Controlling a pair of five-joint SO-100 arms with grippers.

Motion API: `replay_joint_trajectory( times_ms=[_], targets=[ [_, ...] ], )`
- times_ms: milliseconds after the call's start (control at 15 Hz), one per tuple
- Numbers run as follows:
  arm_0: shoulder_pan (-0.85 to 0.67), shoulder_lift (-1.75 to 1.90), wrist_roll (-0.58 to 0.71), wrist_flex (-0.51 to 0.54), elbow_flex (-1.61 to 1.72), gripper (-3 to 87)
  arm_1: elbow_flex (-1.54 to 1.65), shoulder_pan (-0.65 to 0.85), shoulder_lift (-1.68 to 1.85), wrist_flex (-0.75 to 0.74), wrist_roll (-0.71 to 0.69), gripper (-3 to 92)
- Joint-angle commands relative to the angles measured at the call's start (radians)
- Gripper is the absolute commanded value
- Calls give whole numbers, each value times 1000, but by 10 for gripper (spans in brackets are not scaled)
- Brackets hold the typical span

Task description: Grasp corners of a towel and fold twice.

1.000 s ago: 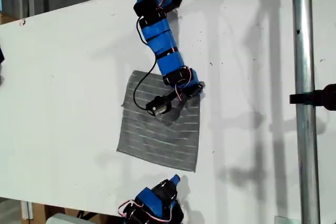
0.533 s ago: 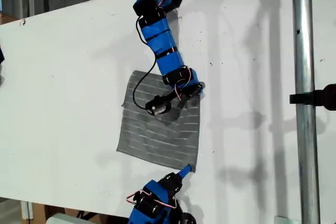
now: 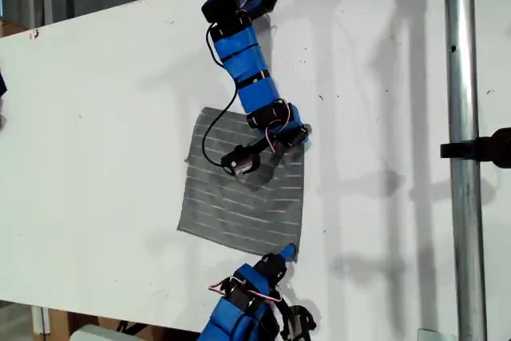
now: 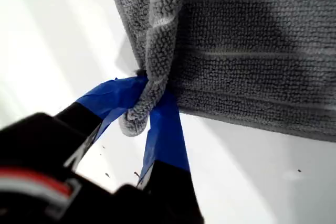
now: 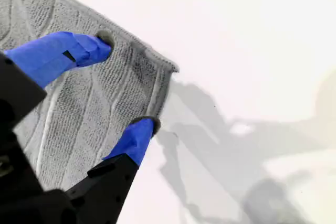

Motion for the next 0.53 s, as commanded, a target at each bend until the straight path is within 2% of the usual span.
replay_joint_trajectory(
  times_ms=[0, 333, 400, 467],
  targets=[
    [17, -100, -34, -21, -66, 258, -2, 0, 83, -3, -14, -1],
    [25, -130, -80, -95, -58, 239, -2, -9, 87, 0, -14, -1],
    [31, -143, -94, -121, -60, 215, -2, -9, 87, 0, -14, -1],
    [34, -158, -120, -164, -49, 154, -2, -9, 87, 0, -14, -1]
  ],
)
